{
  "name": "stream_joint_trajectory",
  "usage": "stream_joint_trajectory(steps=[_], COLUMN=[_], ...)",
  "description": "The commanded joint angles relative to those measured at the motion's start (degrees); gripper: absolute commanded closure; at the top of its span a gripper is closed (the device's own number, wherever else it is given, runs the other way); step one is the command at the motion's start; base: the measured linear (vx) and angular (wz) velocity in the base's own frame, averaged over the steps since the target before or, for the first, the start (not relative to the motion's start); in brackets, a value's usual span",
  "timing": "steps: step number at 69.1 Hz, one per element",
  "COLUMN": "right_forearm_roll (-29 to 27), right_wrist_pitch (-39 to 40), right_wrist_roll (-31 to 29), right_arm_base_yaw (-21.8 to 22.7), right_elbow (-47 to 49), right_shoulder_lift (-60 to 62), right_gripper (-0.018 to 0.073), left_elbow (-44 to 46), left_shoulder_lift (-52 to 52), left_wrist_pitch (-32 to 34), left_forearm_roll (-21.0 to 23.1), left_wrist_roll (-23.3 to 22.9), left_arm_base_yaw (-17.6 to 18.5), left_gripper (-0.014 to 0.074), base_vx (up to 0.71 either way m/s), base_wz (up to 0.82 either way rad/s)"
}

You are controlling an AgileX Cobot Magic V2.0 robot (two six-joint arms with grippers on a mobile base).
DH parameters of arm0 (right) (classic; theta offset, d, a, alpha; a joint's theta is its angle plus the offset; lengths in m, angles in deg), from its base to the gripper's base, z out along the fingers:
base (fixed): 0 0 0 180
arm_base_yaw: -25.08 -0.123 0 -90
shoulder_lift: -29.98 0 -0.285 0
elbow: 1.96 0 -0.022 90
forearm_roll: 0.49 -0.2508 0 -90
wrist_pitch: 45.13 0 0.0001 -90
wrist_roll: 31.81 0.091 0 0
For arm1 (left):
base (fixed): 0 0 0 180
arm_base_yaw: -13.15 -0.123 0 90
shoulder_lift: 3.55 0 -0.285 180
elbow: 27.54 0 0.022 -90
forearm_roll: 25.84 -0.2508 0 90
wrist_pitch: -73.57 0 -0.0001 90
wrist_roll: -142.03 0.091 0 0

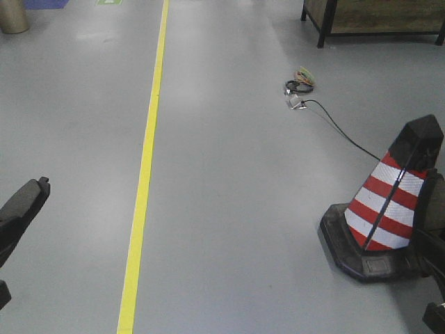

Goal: Move and align brake pads A on conveyor
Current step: 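Turn the base past the cones toward the dark grey conveyor belt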

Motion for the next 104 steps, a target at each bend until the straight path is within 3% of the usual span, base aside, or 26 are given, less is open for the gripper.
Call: stream_joint_trajectory(steps=[1,42,104], right_forearm_roll=[1.15,1.15,1.15], right_wrist_pitch=[5.46,5.46,5.46], right_wrist_roll=[-0.31,-0.31,-0.31], right_arm_base_yaw=[0.09,0.09,0.09], right_elbow=[1.67,1.67,1.67], right_shoulder_lift=[-0.15,-0.15,-0.15], right_gripper=[0.0557,0.0557,0.0557], left_elbow=[1.77,1.77,1.77], left_shoulder_lift=[0.25,0.25,0.25], left_wrist_pitch=[5.72,5.72,5.72], left_forearm_roll=[-0.08,-0.08,-0.08], left_wrist_roll=[-0.06,-0.06,-0.06], left_arm_base_yaw=[0.13,0.13,0.13], left_gripper=[0.0489,0.0489,0.0489], base_vx=[0.44,0.38,0.27], base_wz=[-0.05,-0.27,-0.73])
